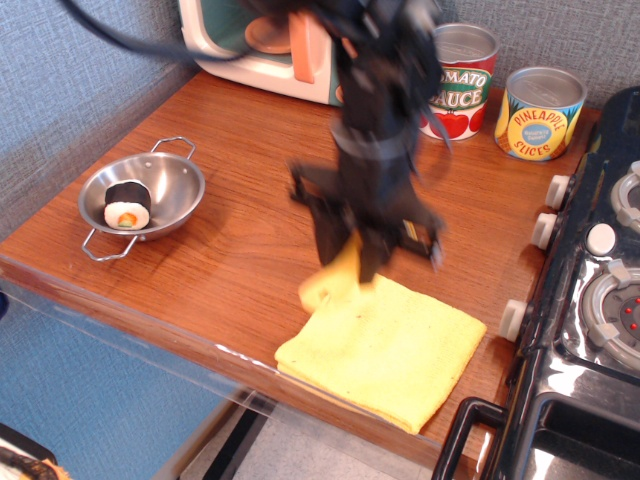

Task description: Move the utensil to the front of the oven.

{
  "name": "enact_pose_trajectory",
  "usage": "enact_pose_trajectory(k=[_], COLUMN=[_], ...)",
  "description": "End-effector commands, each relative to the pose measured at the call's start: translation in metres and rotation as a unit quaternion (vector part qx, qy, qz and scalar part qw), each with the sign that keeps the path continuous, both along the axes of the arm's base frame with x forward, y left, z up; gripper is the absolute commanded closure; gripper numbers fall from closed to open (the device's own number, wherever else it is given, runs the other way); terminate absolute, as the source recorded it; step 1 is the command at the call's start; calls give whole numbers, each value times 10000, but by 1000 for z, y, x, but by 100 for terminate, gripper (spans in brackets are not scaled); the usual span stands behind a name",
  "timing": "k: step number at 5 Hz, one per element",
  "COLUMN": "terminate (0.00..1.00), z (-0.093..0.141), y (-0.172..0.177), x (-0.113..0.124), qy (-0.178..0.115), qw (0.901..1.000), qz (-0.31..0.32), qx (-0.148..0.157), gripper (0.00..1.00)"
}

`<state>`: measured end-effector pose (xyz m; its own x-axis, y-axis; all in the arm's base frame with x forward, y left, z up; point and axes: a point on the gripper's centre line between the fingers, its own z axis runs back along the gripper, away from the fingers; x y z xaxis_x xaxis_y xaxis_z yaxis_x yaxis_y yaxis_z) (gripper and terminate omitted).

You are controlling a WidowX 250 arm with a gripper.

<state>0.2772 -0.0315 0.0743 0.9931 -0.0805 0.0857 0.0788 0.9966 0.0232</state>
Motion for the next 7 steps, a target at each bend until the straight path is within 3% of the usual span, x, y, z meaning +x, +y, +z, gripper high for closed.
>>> enact_pose_trajectory(k=[1, 3, 5, 7], terminate=[0, 0, 0, 0], z=[28, 18, 10, -11], y=[75, 151, 215, 246], x=[55, 92, 103, 108], qy=[-359, -90, 122, 533], qw=[9982, 9949, 9871, 9864], qz=[477, 958, 1531, 1431], qx=[99, 312, 454, 601], gripper=[100, 100, 100, 100])
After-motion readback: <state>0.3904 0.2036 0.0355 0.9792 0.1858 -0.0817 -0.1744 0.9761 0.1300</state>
